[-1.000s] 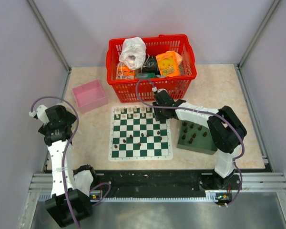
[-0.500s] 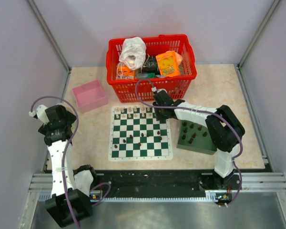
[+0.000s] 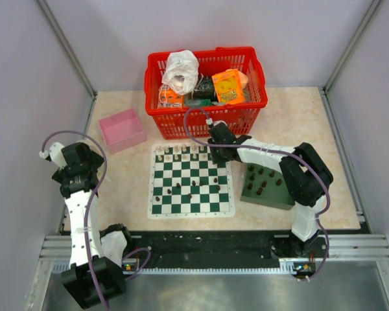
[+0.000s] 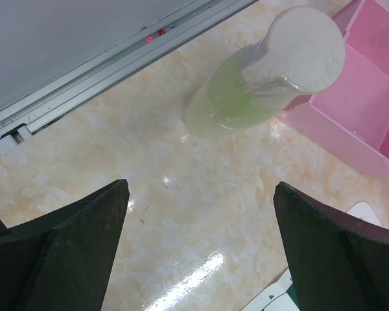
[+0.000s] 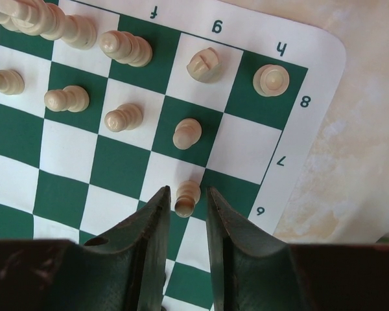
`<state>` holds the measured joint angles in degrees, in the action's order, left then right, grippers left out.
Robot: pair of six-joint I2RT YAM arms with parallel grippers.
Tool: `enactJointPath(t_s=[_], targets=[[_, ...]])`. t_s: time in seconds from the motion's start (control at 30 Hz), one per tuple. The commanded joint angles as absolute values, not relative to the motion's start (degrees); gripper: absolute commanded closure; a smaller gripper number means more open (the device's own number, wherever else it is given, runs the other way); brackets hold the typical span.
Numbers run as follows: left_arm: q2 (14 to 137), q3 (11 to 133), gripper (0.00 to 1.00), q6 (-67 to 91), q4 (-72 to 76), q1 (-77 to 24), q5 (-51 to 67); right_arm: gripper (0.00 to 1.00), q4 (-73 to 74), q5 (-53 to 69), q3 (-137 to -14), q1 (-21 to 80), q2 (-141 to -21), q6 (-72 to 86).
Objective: Set up the chess pieces on the board
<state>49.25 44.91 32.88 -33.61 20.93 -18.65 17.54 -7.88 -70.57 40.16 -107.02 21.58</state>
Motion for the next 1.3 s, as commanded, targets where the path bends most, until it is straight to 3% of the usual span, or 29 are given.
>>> enactJointPath(t_s=[0.0,0.4,0.77,1.07,1.13,1.27], targets=[[48.95,45.53,0.01,32.52,-31.55,21.27,-18.72,0.71,17.31,-7.82,-72.6,39.73,-105.73,21.18],[48.87,45.62,0.01,32.52,-31.64,21.27,-18.81,0.76,17.93,-6.59,-72.25,39.73,-105.73,21.01],[48.96,45.7,0.01,32.43,-31.46,21.27,-18.72,0.73,18.55,-6.68,-72.07,39.81,-105.03,21.09],[49.22,45.88,0.01,32.34,-31.47,21.27,-18.9,0.78,18.28,-7.29,-72.42,39.82,-104.94,20.83],[49.13,45.79,0.01,32.34,-31.46,21.27,-18.81,0.85,18.02,-7.47,-72.68,39.81,-104.77,20.83],[49.22,45.88,0.01,32.26,-31.46,21.18,-18.98,0.87,18.02,-9.31,-72.77,39.9,-103.36,20.65]])
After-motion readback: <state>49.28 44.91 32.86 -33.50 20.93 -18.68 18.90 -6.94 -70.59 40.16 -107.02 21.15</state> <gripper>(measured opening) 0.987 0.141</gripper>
